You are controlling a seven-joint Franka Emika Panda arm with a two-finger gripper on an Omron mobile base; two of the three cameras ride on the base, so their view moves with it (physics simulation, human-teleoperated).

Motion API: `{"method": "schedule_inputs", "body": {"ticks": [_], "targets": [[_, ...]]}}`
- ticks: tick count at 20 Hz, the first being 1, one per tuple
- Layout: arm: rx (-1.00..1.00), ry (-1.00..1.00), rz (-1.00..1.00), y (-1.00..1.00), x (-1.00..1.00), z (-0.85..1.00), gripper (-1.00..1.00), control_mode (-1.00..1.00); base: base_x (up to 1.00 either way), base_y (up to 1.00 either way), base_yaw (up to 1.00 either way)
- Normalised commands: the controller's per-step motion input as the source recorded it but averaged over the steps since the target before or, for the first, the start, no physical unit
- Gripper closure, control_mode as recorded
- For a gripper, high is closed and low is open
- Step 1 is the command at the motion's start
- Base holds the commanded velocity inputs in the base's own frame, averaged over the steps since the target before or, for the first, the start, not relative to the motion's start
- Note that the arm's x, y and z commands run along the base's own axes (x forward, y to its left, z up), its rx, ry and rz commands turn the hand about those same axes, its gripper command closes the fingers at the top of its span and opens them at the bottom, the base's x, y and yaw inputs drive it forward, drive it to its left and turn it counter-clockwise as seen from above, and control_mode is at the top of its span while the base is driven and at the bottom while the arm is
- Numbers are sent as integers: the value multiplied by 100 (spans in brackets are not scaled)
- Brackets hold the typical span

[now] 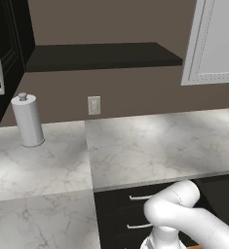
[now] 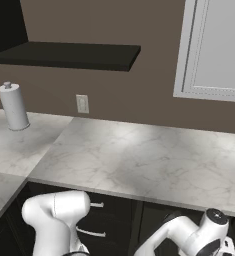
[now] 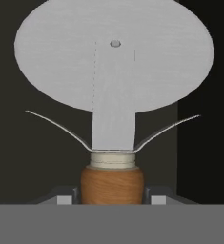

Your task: Take the pizza cutter from the drawer on the right and place it on the dining counter for cutting.

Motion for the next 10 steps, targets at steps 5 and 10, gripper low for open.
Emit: {"method": "schedule_inputs", "body": {"ticks": [5,10], "targets": [[0,0,0,14,-13,86,100,-100,0,0,0],[0,0,0,19,-24,80,100,-100,0,0,0]]}}
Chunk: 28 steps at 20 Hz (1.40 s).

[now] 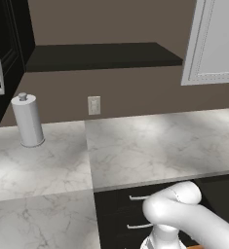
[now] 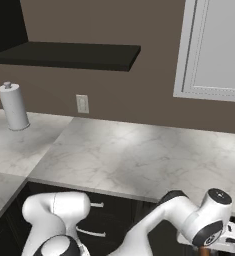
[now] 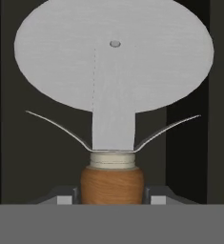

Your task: Take the pizza cutter from the drawer on the right and place it on the dining counter for cutting.

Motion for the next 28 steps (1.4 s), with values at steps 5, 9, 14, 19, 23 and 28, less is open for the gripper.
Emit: {"method": "schedule_inputs", "body": {"ticks": [5,9,14,19,23,28], "targets": [[0,0,0,48,-11,81,100,-100,0,0,0],[0,-2,0,59,0,87,100,-100,0,0,0],[0,0,0,75,2,82,100,-100,0,0,0],[0,0,0,81,5,74,100,-100,0,0,0],[0,0,-1,69,6,71,100,-100,0,0,0],[-3,0,-11,89,6,47,100,-100,0,0,0]]}}
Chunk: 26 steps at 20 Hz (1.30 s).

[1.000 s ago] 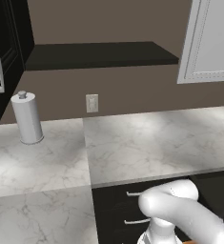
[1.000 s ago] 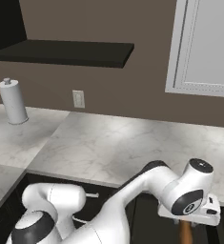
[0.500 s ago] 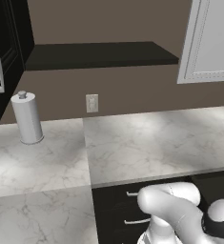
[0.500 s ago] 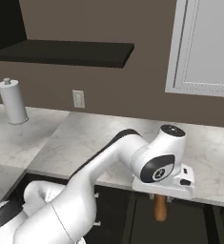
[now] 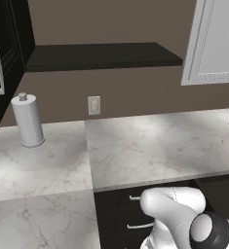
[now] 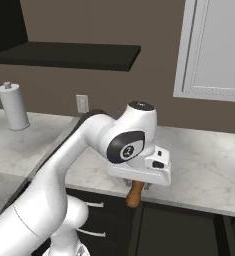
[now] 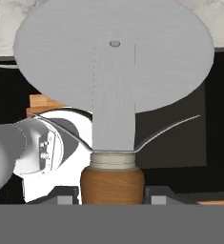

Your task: Take the pizza cutter from the drawer on the right and place it on the dining counter for cutting.

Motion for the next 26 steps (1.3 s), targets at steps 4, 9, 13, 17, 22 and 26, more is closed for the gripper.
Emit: {"method": "schedule_inputs", "body": {"ticks": [4,9,13,17,22,26], "targets": [[-4,0,-16,79,15,28,100,-100,0,0,0],[-8,0,-3,67,1,16,100,-100,0,0,0],[-5,0,0,68,6,25,100,-100,0,0,0],[-4,0,0,61,3,16,100,-100,0,0,0],[1,2,0,45,8,17,100,-100,0,0,0],[5,2,0,31,7,10,100,-100,0,0,0]]}}
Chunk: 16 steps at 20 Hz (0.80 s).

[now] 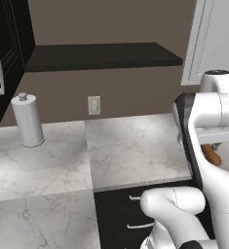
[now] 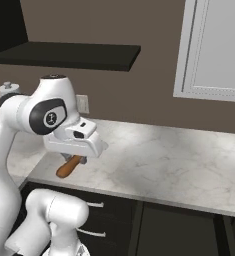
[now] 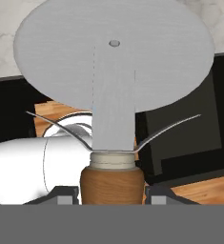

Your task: Take the pizza cutter from the drawer on the right and place it on the dining counter for cutting.

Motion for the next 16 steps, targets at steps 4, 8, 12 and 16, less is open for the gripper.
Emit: {"method": "schedule_inputs", "body": {"ticks": [4,8,12,16], "targets": [[7,1,0,16,9,1,100,-100,0,0,0],[1,0,0,3,7,0,100,-100,0,0,0],[0,0,0,0,2,0,100,-100,0,0,0],[0,0,0,0,0,0,100,-100,0,0,0]]}}
